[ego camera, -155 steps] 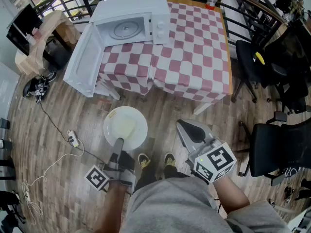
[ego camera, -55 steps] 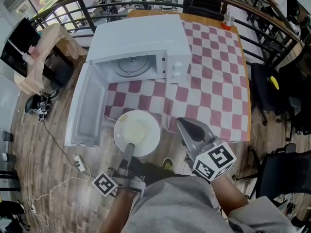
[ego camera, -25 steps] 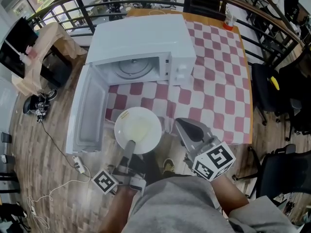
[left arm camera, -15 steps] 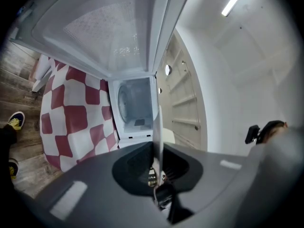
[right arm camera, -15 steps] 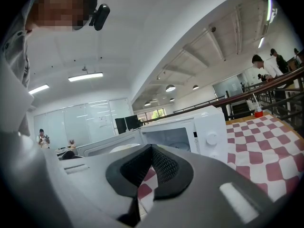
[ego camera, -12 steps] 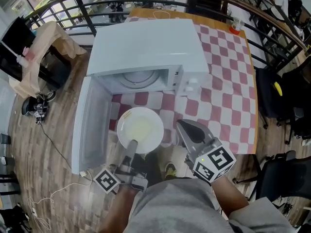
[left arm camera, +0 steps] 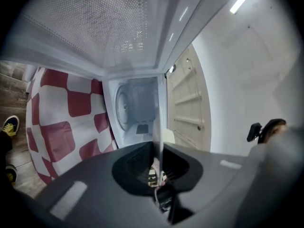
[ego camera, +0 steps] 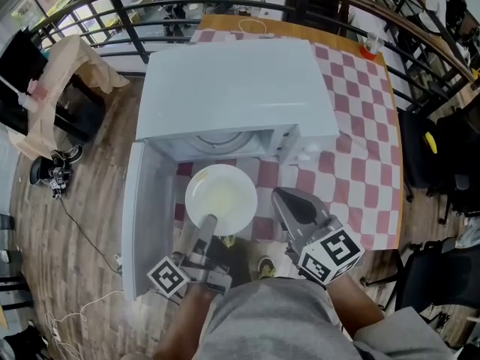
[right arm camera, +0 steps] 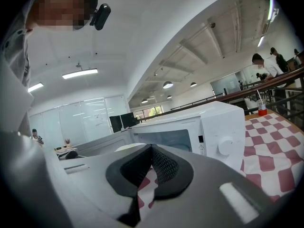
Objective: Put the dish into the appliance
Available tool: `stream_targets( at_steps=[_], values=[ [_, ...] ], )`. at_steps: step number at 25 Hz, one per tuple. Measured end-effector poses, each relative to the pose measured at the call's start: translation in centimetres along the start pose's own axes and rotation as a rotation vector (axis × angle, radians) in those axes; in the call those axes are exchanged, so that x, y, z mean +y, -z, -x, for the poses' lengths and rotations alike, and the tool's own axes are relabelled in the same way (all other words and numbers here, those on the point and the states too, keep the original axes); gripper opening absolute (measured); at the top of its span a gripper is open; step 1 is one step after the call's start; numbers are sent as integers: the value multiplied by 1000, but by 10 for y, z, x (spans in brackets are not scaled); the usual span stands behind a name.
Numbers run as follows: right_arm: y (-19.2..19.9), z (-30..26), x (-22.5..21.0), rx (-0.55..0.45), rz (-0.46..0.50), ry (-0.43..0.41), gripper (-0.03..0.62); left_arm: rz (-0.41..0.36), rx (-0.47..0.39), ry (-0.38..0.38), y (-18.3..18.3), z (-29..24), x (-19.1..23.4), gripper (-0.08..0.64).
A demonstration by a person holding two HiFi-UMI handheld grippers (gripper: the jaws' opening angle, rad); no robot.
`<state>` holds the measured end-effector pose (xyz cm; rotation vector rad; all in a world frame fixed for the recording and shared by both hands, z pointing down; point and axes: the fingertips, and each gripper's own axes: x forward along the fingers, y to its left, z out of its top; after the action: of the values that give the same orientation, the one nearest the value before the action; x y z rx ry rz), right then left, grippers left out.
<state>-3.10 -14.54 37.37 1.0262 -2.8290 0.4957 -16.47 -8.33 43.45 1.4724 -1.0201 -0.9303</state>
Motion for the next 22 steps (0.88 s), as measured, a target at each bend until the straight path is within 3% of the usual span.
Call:
stream_targets(
  at_steps=[22],
  values=[
    [-15,-50,0,11,2,69,0,54,31,-6,-44,-23,13,29]
  ],
)
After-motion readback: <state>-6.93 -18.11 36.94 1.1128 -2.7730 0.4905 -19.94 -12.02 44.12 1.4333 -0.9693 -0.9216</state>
